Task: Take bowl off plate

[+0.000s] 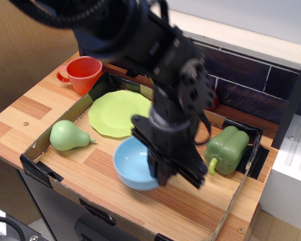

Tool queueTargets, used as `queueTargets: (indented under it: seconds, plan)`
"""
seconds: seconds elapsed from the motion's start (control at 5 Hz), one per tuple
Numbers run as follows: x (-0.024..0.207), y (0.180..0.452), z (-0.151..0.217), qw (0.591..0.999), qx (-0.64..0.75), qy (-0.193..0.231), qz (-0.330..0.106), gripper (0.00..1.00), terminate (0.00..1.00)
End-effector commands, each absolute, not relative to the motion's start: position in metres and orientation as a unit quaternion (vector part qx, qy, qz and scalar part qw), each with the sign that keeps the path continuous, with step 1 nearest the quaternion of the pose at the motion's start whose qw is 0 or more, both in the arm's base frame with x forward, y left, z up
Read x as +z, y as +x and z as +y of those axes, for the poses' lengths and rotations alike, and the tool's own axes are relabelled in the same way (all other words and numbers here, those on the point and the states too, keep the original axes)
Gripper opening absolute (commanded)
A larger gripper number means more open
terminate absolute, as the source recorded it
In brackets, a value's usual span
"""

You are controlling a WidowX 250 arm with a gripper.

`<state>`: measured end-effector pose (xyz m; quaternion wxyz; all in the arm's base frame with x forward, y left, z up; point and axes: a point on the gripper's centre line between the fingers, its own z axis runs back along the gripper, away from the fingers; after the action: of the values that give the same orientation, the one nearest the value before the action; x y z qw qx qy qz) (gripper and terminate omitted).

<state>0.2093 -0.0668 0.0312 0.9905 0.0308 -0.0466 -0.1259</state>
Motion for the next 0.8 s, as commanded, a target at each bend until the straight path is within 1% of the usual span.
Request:
queueTargets:
  seconds: [0.0,0.2,0.4,0.6]
  plan:
    - [0.037,0.198,-0.076,0.99,-0.127,0.034,-0.043,1.0,0.0]
    - [0.04,0.203,-0.072,0.994,-0.103,0.01,-0.043,1.0,0.0]
    - [0.052,0.207,-0.069,0.994,-0.091,0.004,-0.053,1.0,0.0]
    - [0.072,0.216,-0.062,0.996,-0.059,0.003,-0.068,1.0,0.0]
